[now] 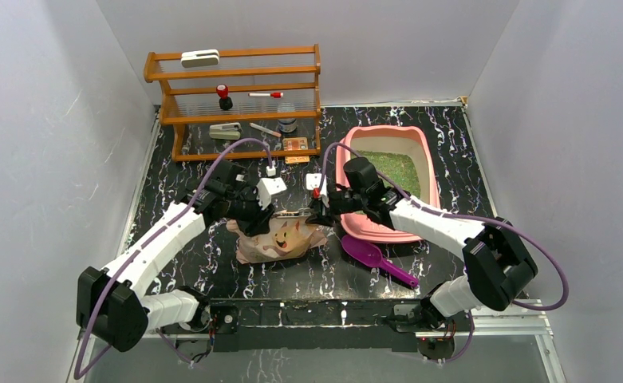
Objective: Fill the litter box with clean litter
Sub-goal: Clamp the cat litter bag at the center of the board.
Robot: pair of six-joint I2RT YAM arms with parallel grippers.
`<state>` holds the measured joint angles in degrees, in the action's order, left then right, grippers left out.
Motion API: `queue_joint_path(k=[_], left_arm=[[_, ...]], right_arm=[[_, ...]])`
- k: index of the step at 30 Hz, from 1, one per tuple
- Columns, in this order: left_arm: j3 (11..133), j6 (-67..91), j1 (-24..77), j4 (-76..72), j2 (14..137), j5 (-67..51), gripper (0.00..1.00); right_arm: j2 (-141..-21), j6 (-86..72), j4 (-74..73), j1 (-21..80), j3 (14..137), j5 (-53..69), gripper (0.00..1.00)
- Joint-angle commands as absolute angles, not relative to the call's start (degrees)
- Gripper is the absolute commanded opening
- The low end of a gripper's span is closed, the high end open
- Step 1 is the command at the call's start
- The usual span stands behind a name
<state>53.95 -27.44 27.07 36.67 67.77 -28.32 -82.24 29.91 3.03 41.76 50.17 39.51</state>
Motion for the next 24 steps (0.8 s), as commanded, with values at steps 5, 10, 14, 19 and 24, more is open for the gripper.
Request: queue_joint_path(k=[5,10,14,19,24], left_arm=[[54.92,-31.63,27.16,37.38,68.53,-30.16,0.0],[51.08,-30.48,27.16,31.03,65.1,-31.97,0.0],[46.33,-28.03,27.16,21.83,59.96,-31.25,0.0],[44.55,-28.31,27.16,17.52,59.11,-31.06,0.0],[44.96,-30.62,27.16,17.73,59.9,-30.86,0.0]], right_arm=[[-82.05,29.89,3.7,42.08,54.47,40.33,0.39],[-83.01,30.78,2.54,42.26,56.47,39.99,0.47],[-84.55,33.73,-2.38,42.91,58.86,39.4,0.46],[-85.78,35.38,-5.71,43.15,60.81,41.24,0.32],[-84.65,35.36,-5.48,43.15,60.91,41.85,0.22]])
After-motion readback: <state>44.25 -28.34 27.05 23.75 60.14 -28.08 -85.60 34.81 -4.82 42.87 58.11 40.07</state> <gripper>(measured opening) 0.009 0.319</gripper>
